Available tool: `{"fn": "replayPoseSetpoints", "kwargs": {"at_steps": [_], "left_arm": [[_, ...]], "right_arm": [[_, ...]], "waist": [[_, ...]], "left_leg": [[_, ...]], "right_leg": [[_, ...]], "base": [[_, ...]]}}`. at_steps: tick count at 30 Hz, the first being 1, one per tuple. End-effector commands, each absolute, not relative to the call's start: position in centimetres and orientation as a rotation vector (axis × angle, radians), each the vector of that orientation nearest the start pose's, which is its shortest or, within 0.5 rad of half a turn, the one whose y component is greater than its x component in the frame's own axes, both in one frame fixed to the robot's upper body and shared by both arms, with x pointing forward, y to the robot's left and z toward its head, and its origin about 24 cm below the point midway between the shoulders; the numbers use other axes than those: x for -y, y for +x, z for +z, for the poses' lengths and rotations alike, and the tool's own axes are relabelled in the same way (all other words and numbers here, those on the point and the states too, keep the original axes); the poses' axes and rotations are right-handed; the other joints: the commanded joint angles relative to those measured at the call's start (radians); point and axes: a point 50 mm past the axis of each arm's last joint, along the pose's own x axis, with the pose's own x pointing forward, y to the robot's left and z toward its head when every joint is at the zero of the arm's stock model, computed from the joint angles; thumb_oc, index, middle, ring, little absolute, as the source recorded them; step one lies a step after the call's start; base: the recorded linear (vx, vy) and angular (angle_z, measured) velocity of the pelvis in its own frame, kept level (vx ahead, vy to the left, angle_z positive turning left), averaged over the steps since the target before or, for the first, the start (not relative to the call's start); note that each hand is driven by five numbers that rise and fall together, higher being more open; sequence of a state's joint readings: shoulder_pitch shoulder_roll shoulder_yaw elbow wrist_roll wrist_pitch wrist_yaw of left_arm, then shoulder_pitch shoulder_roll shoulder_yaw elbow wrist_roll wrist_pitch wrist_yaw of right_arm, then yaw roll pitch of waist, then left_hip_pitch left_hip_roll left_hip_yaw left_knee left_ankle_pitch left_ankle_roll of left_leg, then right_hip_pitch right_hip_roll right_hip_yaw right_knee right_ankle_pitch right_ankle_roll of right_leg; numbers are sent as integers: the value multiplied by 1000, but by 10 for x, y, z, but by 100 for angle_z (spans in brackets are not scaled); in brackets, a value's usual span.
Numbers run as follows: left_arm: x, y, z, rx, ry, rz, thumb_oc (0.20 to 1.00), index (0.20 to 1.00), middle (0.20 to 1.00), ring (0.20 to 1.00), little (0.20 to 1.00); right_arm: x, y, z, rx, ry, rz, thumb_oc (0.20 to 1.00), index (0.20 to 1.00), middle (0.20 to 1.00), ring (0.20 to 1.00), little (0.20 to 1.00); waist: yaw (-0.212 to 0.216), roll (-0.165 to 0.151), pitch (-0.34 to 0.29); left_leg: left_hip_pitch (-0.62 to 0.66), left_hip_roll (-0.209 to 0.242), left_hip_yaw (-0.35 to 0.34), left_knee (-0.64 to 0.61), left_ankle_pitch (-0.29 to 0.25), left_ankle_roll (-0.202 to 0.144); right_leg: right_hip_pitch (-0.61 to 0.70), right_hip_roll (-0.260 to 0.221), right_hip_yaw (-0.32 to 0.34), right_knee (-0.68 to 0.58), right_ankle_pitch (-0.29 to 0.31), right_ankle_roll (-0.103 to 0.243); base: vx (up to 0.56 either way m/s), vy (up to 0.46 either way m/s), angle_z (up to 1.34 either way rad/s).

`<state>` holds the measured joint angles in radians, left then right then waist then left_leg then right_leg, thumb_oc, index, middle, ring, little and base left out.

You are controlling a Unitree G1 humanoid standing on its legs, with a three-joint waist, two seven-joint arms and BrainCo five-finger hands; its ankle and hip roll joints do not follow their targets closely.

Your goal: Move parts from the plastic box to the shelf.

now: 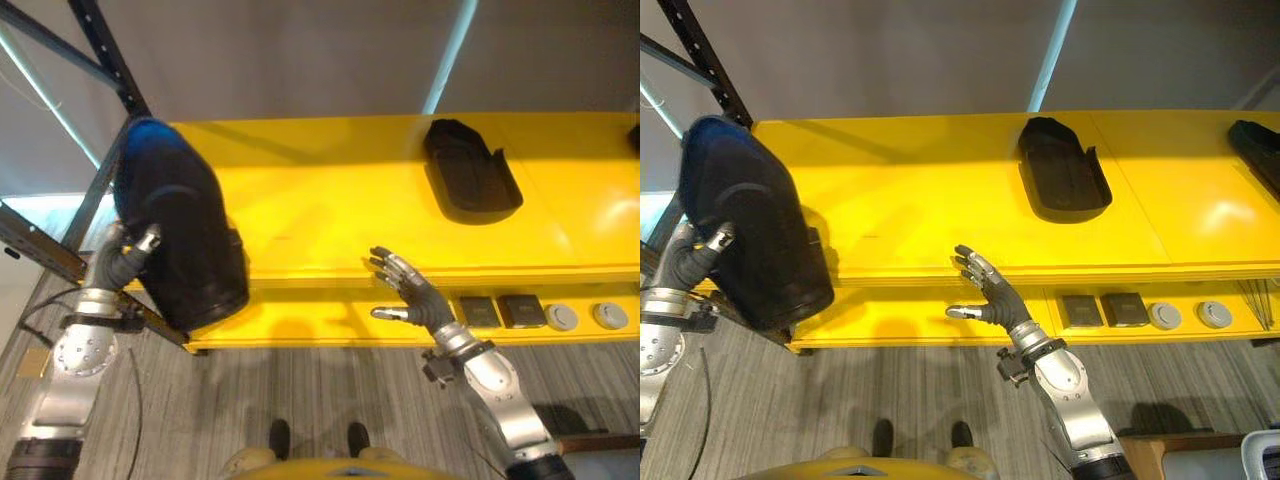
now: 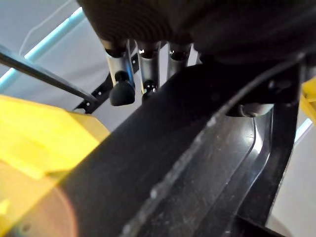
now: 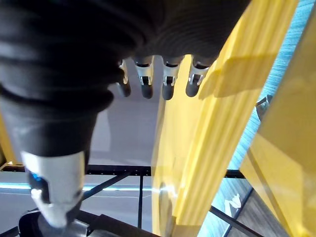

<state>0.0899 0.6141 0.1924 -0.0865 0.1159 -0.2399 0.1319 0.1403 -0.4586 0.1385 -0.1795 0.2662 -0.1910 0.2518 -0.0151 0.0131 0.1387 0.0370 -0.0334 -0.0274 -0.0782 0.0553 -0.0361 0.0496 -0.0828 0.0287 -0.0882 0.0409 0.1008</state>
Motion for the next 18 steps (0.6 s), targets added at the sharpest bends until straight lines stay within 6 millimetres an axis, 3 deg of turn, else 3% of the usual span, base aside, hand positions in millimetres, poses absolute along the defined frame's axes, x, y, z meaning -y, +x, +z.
{"fn": "replayPoseSetpoints", "kwargs": {"at_steps": [1,5,8,10,18], "left_arm": [[-294,245,160,449,801,271,200,200,200,200,200],[-307,261,178,478,783,314,200,200,200,200,200],[-310,278,199,533,627,305,200,200,200,200,200],[-308,292,210,556,487,258,200,200,200,200,200],[-299,341,263,547,262,128,200,200,200,200,200]], "right_arm": [[180,223,94,270,-226,450,1000,1000,1000,1000,1000],[178,227,97,290,-233,450,1000,1000,1000,1000,1000],[167,230,97,284,-167,528,1000,1000,1000,1000,1000],[161,231,97,280,-126,590,1000,1000,1000,1000,1000],[140,229,99,288,-41,715,1000,1000,1000,1000,1000]], "waist": [[-19,-29,-57],[-28,-33,-45],[-39,-36,-33],[-45,-37,-26],[-84,-23,23]], "left_leg": [[-20,42,12,13,-129,22],[-52,49,24,-5,-110,21],[-94,52,28,-9,-96,20],[-122,56,29,-9,-85,18],[-209,57,24,-9,-46,8]], "right_leg": [[-26,22,13,1,-52,-12],[-79,32,22,1,-39,-6],[-127,41,30,1,-27,-3],[-153,44,30,1,-20,-1],[-238,51,15,1,8,7]], "base": [[-74,6,-5],[-97,-4,-12],[-121,-18,-12],[-88,-17,-6],[-73,-19,-2]]}}
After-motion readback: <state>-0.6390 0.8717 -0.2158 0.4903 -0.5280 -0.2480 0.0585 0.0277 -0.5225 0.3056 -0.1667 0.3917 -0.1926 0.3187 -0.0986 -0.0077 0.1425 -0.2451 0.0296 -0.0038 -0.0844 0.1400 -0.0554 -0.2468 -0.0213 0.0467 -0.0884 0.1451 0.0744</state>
